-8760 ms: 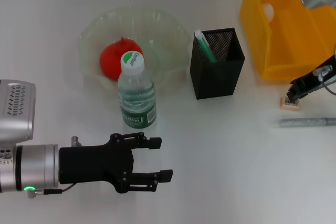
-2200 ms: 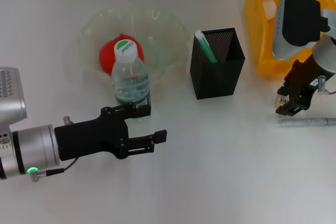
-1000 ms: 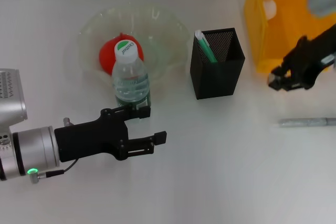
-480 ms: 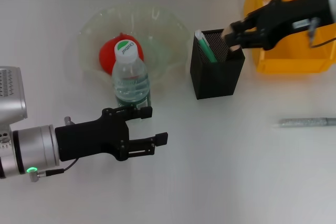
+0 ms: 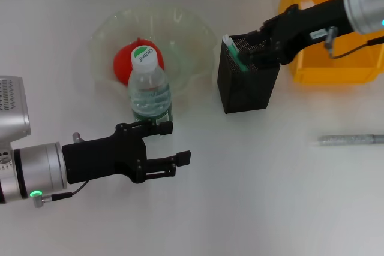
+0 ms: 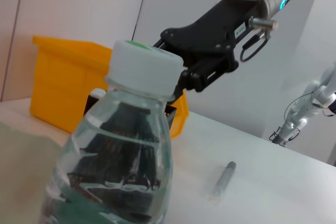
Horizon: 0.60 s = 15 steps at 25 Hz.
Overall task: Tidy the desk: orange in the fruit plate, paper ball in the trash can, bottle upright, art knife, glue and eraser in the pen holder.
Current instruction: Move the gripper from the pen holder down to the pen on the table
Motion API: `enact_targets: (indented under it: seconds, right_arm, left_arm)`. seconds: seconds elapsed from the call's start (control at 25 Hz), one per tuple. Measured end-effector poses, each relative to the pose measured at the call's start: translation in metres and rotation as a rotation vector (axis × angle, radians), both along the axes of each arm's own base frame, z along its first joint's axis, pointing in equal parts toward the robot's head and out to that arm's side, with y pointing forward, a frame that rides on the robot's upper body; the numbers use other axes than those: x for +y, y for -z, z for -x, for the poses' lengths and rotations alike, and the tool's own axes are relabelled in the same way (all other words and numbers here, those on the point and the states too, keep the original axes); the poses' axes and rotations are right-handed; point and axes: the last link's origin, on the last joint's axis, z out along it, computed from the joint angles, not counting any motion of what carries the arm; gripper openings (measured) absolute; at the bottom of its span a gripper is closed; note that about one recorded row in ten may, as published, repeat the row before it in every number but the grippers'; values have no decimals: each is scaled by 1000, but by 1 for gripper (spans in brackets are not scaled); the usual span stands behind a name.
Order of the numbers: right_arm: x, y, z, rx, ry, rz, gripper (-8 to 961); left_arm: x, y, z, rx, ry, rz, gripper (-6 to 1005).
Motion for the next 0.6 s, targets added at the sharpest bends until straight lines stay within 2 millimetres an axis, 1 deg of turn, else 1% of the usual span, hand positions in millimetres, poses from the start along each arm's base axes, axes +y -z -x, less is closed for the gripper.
enact_targets:
  seconds: [0.04, 0.2, 0.32, 0.44, 0.6]
  right_arm:
    - [-2, -7, 0, -10, 3, -3, 458]
    - [-20, -40, -4, -127, 26, 43, 458]
    - [-35, -55, -15, -259, 77, 135, 458]
    - [-47, -56, -33, -404, 161, 218, 457]
    - [-55, -41, -52, -513, 223, 246, 457]
  left_arm:
    - [0, 0, 0, 0, -2, -1, 797]
    - [-1, 0, 1, -1, -5, -2, 797]
    - [0, 0, 1, 0, -3, -2, 797]
    - [1, 0, 0, 3, 3, -2, 797]
    - [3, 1, -3, 2, 10, -2, 797]
